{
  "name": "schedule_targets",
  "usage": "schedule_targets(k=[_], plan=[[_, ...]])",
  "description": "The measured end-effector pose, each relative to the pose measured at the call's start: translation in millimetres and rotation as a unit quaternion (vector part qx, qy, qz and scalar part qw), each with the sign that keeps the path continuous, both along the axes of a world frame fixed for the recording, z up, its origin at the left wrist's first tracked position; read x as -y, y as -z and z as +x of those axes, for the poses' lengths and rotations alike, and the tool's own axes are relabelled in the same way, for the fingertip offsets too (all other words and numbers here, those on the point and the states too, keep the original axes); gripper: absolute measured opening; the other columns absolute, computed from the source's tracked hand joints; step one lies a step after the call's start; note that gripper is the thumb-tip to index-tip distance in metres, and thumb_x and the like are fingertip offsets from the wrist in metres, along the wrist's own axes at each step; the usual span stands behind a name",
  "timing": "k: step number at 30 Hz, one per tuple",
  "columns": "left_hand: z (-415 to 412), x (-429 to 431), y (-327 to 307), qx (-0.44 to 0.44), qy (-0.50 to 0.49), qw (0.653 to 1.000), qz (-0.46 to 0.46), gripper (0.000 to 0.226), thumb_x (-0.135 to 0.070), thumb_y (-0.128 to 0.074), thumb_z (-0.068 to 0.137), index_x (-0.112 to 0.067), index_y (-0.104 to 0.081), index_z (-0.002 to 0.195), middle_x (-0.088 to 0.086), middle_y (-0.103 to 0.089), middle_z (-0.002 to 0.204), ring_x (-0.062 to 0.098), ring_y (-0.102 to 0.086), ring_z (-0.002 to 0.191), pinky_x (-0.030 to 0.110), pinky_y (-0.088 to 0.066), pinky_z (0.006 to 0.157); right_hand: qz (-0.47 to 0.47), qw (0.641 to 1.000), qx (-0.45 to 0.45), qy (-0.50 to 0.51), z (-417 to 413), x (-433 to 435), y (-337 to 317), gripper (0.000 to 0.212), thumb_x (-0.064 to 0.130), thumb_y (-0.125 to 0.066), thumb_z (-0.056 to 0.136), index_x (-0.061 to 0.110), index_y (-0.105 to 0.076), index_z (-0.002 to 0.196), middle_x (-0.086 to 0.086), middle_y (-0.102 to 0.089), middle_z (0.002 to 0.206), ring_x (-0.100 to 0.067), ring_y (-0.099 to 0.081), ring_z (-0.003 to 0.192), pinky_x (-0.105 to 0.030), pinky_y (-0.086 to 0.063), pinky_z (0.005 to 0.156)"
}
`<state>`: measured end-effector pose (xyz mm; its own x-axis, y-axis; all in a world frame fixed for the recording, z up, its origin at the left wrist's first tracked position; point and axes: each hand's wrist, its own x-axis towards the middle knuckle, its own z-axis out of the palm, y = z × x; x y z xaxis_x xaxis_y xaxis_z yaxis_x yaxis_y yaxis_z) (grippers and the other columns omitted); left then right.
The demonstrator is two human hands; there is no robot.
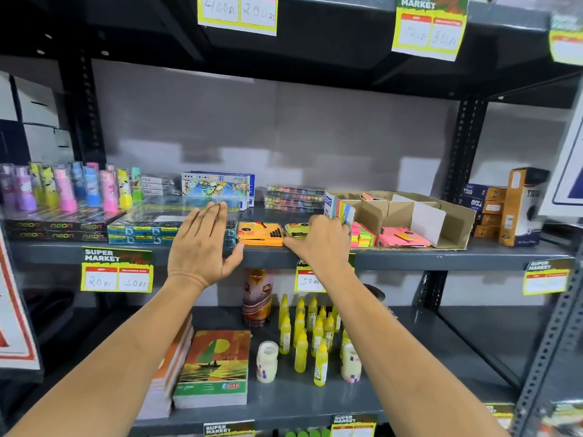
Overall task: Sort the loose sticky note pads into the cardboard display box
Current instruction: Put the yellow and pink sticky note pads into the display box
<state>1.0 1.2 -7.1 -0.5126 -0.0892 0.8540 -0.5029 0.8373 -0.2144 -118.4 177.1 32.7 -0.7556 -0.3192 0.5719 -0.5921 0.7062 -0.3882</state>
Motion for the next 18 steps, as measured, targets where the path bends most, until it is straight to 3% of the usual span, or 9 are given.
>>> schedule_targets(k=[5,12,18], plan=[[0.2,0.4,0.5,0.000,0.002,1.000,0.000,0.074,-0.048,-0.031,0.092,0.009,-0.049,0.135,0.027,-0.057,0.130,0.038,-0.055,0.121,0.044,-0.032,0.111,-0.017,1.000,-0.012,-0.008,-1.0,-0.2,2.8,0.066,0.068,-0.066,0.066,0.011,-0.068,0.098,-0.012,-0.068,0.097,-0.031,-0.061,0.097,-0.041,-0.045,0.088],[-0.7,0.1,-0.3,0.000,0.000,1.000,-0.002,0.073,-0.048,-0.033,0.091,0.009,-0.049,0.134,0.028,-0.057,0.130,0.039,-0.055,0.120,0.044,-0.030,0.111,-0.008,0.994,-0.106,-0.017,3.5,-12.8,-11.9,0.054,0.063,-0.063,0.073,0.010,-0.069,0.084,-0.007,-0.069,0.081,-0.025,-0.061,0.090,-0.040,-0.039,0.093],[-1.3,-2.4,-0.2,-0.014,0.005,1.000,-0.013,0.071,-0.046,-0.034,0.091,0.010,-0.051,0.132,0.029,-0.058,0.127,0.040,-0.057,0.117,0.044,-0.032,0.109,-0.086,0.982,-0.158,-0.052,12.9,-33.4,-38.1,0.047,0.051,-0.068,0.071,0.010,-0.073,0.094,-0.010,-0.071,0.089,-0.028,-0.059,0.094,-0.037,-0.040,0.085]])
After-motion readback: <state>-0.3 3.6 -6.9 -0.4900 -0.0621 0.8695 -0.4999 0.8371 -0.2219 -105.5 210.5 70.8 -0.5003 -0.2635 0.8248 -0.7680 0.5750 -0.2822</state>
